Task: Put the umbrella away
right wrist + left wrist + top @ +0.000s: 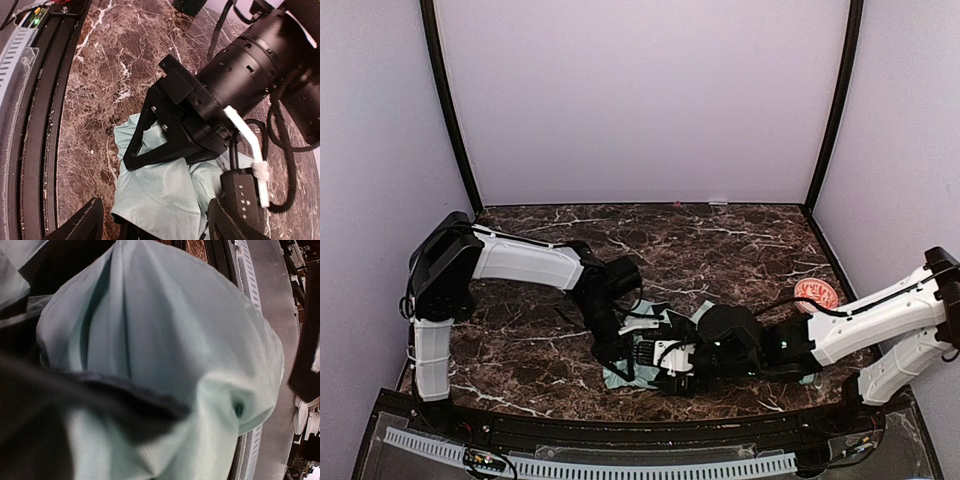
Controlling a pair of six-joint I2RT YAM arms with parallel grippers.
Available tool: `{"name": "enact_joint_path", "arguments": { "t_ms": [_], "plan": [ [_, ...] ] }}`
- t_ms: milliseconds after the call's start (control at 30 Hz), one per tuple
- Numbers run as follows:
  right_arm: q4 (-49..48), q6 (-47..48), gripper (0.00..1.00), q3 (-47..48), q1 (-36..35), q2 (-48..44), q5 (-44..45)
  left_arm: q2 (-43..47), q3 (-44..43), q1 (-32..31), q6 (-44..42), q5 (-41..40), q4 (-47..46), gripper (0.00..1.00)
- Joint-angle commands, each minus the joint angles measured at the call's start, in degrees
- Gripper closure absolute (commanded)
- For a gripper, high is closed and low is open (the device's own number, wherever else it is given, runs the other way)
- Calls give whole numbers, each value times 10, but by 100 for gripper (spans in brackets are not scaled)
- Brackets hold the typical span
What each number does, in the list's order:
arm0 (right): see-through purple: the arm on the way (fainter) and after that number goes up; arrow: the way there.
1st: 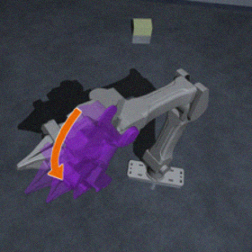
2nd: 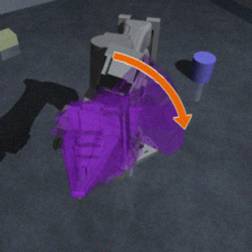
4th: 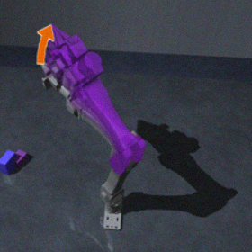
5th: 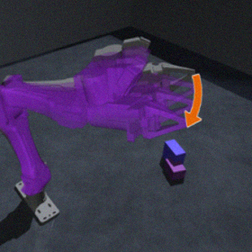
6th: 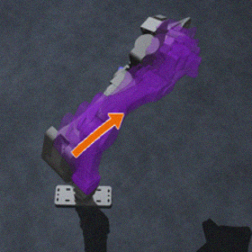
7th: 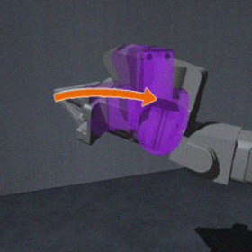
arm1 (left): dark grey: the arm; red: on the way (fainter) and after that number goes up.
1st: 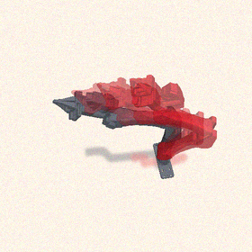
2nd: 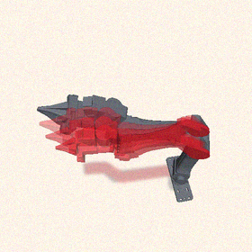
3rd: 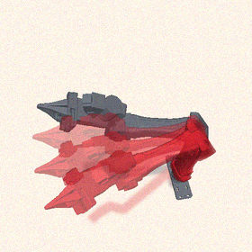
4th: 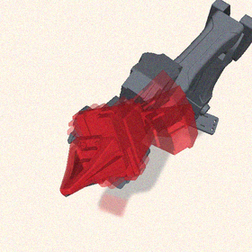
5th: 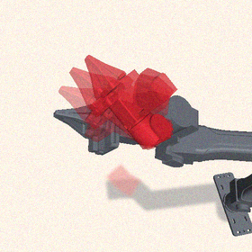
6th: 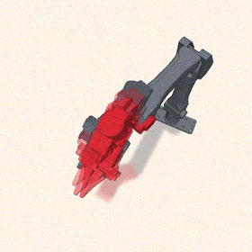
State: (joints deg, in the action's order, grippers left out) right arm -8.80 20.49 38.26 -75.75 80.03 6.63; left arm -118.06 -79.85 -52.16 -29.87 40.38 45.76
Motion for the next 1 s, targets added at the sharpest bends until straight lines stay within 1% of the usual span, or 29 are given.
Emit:
{"name": "enact_joint_path", "arguments": {
  "t_ms": [0,67,233,267,333,367,400,433,467,500,567,600,633,667,733,800,833,867,900,967],
  "plan": [
    [-10,59,27,28,-6,50,12,-36,13,3,26,-38,73,97],
    [-23,70,27,22,-6,60,18,-36,13,4,25,-26,73,97],
    [-50,94,24,28,-4,107,83,-40,8,5,15,-16,77,96],
    [-50,97,24,34,-3,137,90,-41,7,5,14,-16,77,96],
    [-42,97,25,51,2,166,94,-43,3,5,14,-14,79,96],
    [-35,95,28,58,3,179,94,-44,1,5,13,-14,80,96],
    [-26,90,37,65,3,190,97,-45,0,5,12,-12,81,95],
    [-18,77,48,70,4,199,98,-44,-2,6,9,-7,82,94],
    [-6,67,56,75,5,203,96,-43,-2,7,6,0,81,92],
    [3,60,62,77,5,204,90,-42,-3,8,8,8,76,86],
    [14,42,71,74,8,201,69,-35,0,18,33,12,49,62],
    [21,31,74,71,11,199,52,-27,4,25,54,8,28,54],
    [29,17,76,70,18,197,27,-11,13,33,73,3,-1,42],
    [38,2,78,68,27,196,-1,15,27,40,93,-9,-54,36],
    [51,-28,82,65,46,198,-65,97,80,55,130,-37,-149,25],
    [66,-50,84,67,65,207,-116,183,144,66,152,-70,-245,14],
    [73,-60,85,67,76,215,-141,229,193,67,156,-89,-294,10],
    [81,-67,85,70,87,222,-170,273,217,67,156,-108,-342,7],
    [90,-73,85,71,100,230,-204,314,268,67,159,-124,-388,5],
    [106,-87,85,79,122,251,-261,392,340,67,158,-150,-475,4]
  ]
}}
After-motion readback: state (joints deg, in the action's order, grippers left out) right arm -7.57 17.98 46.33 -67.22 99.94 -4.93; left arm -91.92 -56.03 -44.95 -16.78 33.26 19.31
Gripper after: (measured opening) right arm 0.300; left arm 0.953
